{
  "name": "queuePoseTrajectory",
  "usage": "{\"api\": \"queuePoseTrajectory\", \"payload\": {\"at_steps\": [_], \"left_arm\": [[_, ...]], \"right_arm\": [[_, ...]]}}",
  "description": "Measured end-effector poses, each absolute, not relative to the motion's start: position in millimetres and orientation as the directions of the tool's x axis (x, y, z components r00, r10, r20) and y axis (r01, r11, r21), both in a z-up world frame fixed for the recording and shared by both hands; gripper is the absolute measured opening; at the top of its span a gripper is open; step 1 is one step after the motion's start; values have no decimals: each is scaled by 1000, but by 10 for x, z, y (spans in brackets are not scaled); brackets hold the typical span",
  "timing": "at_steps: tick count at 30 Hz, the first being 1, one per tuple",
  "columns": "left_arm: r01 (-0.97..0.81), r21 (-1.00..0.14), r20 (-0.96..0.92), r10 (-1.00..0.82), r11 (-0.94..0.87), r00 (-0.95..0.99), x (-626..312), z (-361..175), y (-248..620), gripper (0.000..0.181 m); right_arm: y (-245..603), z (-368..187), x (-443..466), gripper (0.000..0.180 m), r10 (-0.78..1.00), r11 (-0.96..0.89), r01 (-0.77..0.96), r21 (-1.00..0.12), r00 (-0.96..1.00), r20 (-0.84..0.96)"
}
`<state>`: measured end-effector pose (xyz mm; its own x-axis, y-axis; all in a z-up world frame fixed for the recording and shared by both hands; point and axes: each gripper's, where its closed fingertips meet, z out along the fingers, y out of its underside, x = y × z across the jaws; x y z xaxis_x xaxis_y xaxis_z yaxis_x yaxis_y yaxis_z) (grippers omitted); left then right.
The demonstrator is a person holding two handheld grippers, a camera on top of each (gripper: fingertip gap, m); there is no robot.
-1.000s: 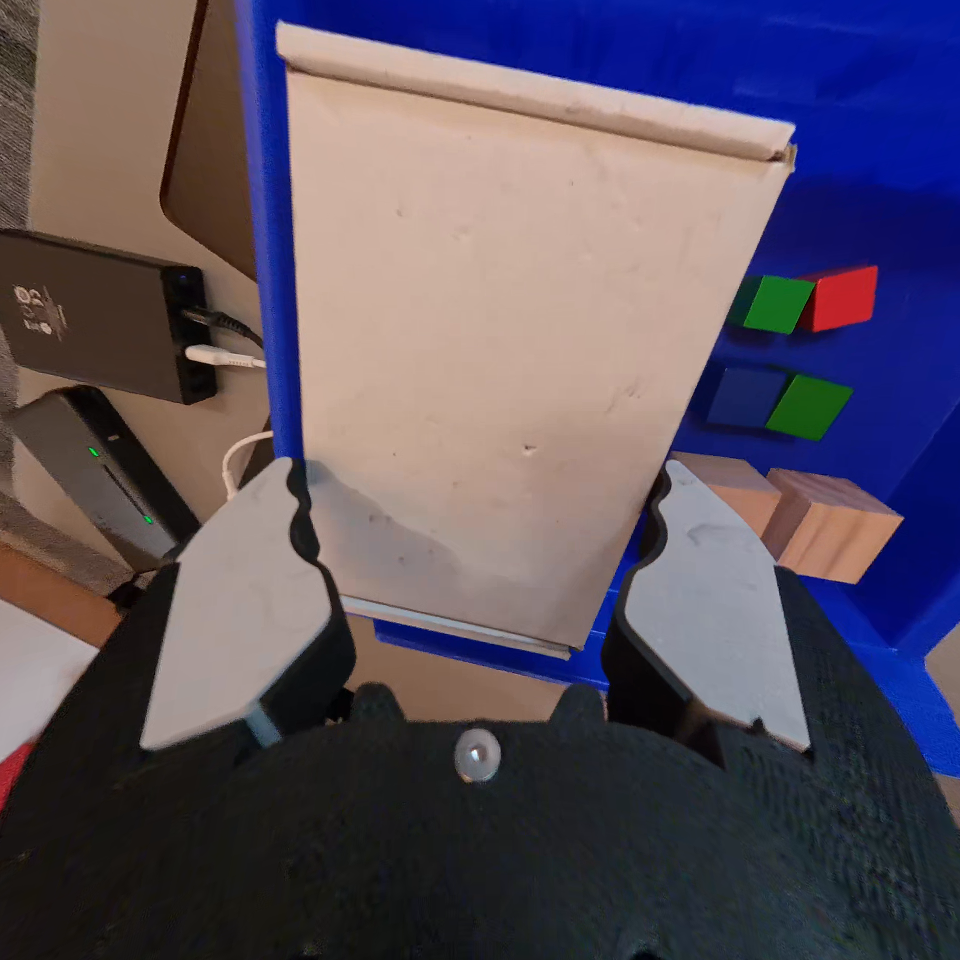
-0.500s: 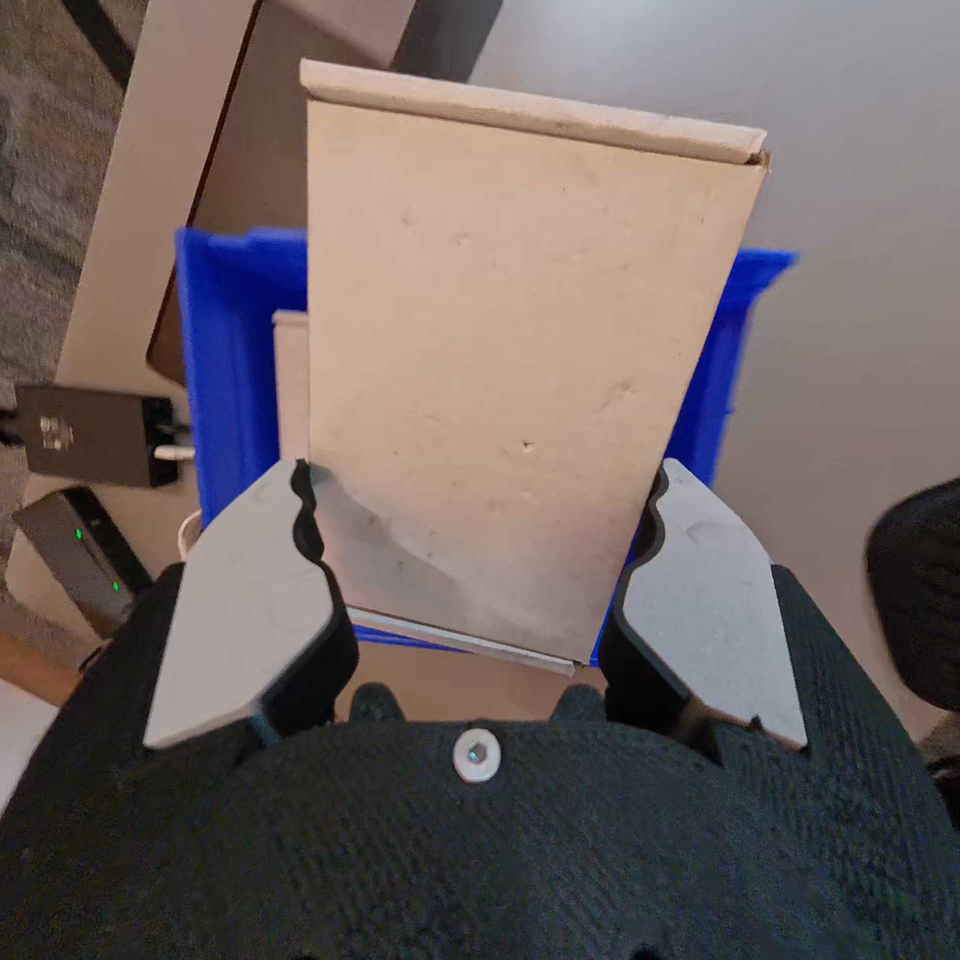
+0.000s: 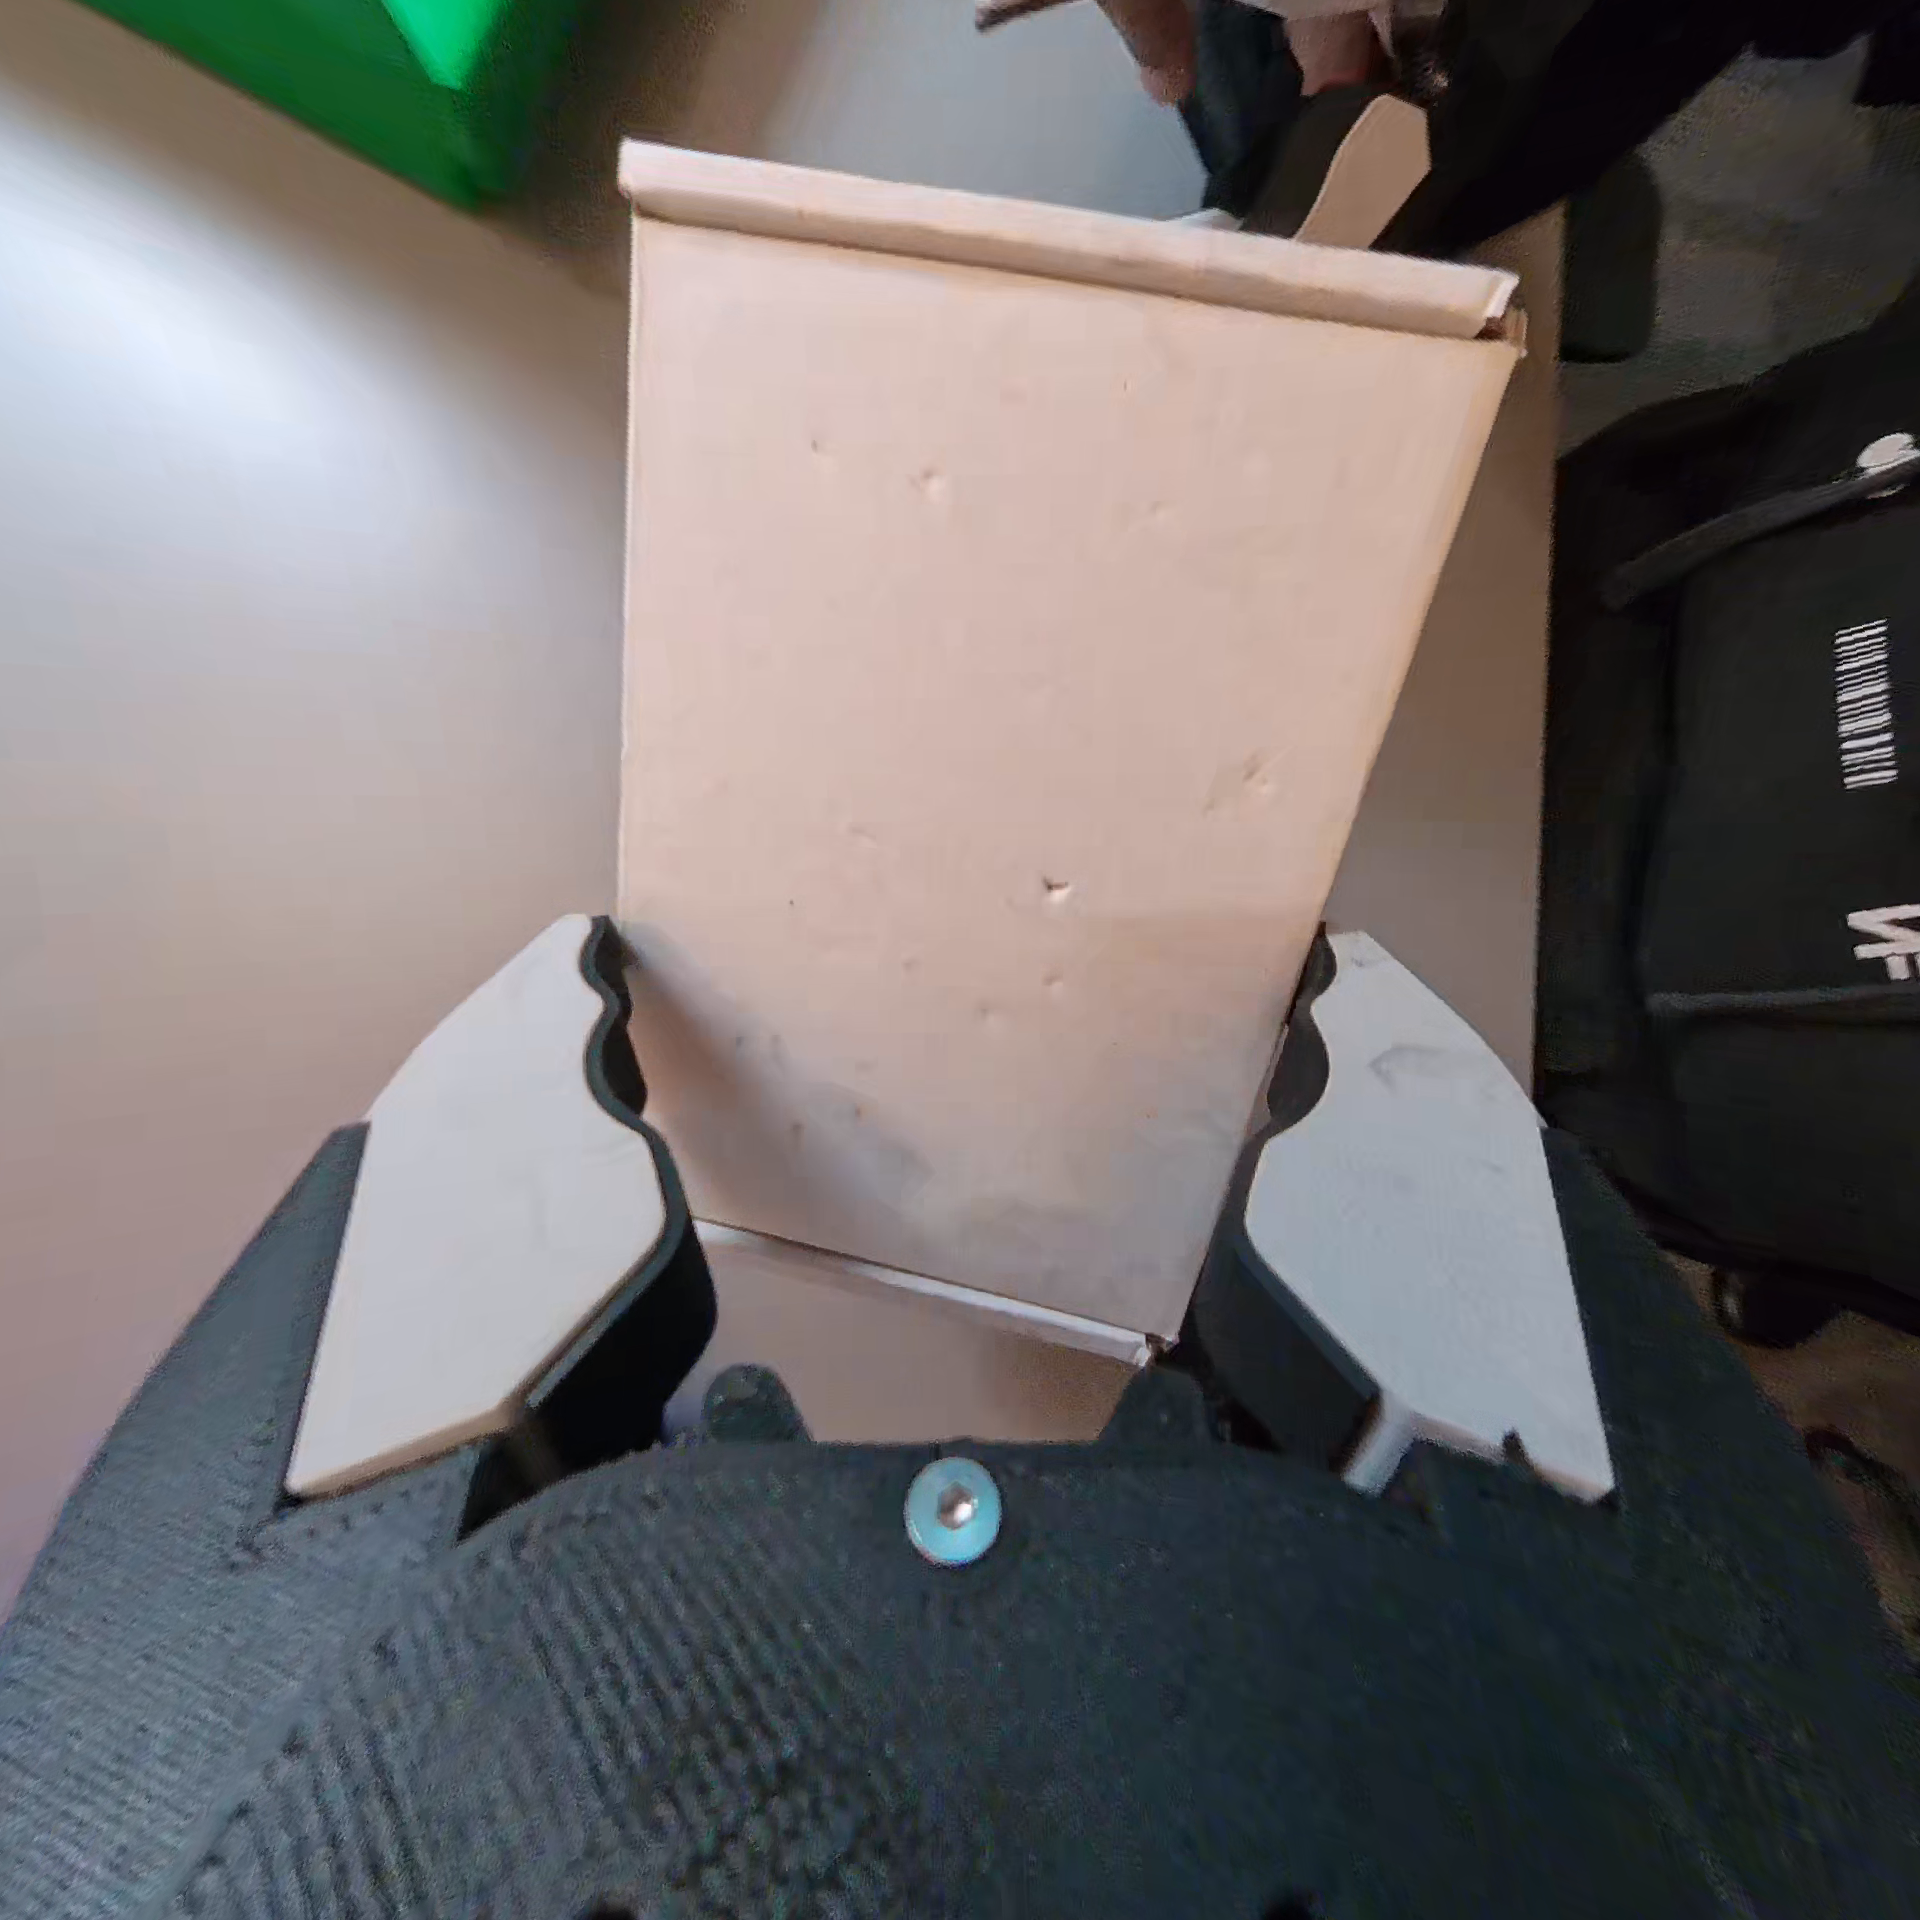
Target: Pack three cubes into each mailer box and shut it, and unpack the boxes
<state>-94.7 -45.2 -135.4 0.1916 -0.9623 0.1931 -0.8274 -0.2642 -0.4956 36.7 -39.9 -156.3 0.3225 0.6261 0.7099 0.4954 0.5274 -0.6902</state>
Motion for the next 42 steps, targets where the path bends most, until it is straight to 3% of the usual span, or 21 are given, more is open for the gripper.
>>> {"api": "queuePoseTrajectory", "payload": {"at_steps": [7,10,11,17,20,24,27,28,30,37,42], "left_arm": [[-861,-417,382,-916,-292,126,-421,-1843,-864,119],[-866,-427,371,-924,-262,97,-318,-1900,-933,113],[-846,-471,347,-934,-249,82,-276,-1869,-925,104],[-630,-744,218,-972,-221,83,-189,-1510,-926,106],[-497,-840,173,-976,-217,134,-270,-1450,-953,104],[-423,-877,148,-966,-228,213,-346,-1721,-969,106],[-411,-884,115,-956,-222,270,-310,-1943,-911,96],[-375,-896,143,-954,-239,265,-276,-1939,-917,84],[-328,-907,180,-946,-266,271,-262,-1911,-894,82],[-353,-894,163,-933,-277,322,-297,-1933,-831,81],[-339,-902,152,-932,-268,330,-293,-1926,-822,81]], "right_arm": [[-773,-1650,135,82,512,704,491,-514,151,846],[-852,-1738,92,74,507,726,488,-485,98,857],[-840,-1782,110,73,548,701,493,-515,90,832],[-761,-1806,247,72,845,428,404,-809,138,516],[-709,-1830,294,72,937,251,357,-900,144,318],[-690,-1915,306,72,988,61,329,-942,115,104],[-754,-2039,277,72,998,-23,364,-931,69,2],[-743,-2090,278,73,997,-36,398,-917,79,-5],[-697,-2075,292,73,994,-60,388,-920,108,-19],[-532,-1613,382,75,925,165,409,-897,252,285],[-641,-1419,256,60,857,326,470,-820,219,466]]}}
